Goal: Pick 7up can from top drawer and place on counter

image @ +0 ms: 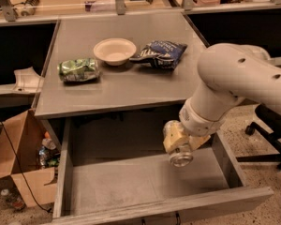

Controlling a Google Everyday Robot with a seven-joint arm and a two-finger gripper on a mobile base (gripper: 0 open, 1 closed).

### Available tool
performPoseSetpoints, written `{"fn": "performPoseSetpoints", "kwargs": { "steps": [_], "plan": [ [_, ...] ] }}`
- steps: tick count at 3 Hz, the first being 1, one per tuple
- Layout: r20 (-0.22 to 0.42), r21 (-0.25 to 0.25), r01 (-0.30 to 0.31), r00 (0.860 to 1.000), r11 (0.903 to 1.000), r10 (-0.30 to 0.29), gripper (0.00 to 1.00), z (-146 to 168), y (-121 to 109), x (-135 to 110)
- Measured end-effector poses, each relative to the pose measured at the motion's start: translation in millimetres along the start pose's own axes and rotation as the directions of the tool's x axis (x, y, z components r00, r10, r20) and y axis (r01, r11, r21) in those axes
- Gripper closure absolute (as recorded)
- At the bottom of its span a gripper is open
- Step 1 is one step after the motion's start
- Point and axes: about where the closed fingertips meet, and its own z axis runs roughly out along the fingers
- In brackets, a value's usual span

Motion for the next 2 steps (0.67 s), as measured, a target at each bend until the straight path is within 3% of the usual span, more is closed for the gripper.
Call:
{"fn": "performPoseSetpoints", "kwargs": {
  "steps": [1,2],
  "plan": [
    [0.007,0.021,0.016,1.0,0.9997,-0.016,1.0,-39.1,-6.7,4.6],
    [0.007,0.021,0.016,1.0,0.9997,-0.016,1.0,-39.1,-6.7,4.6]
  ]
}}
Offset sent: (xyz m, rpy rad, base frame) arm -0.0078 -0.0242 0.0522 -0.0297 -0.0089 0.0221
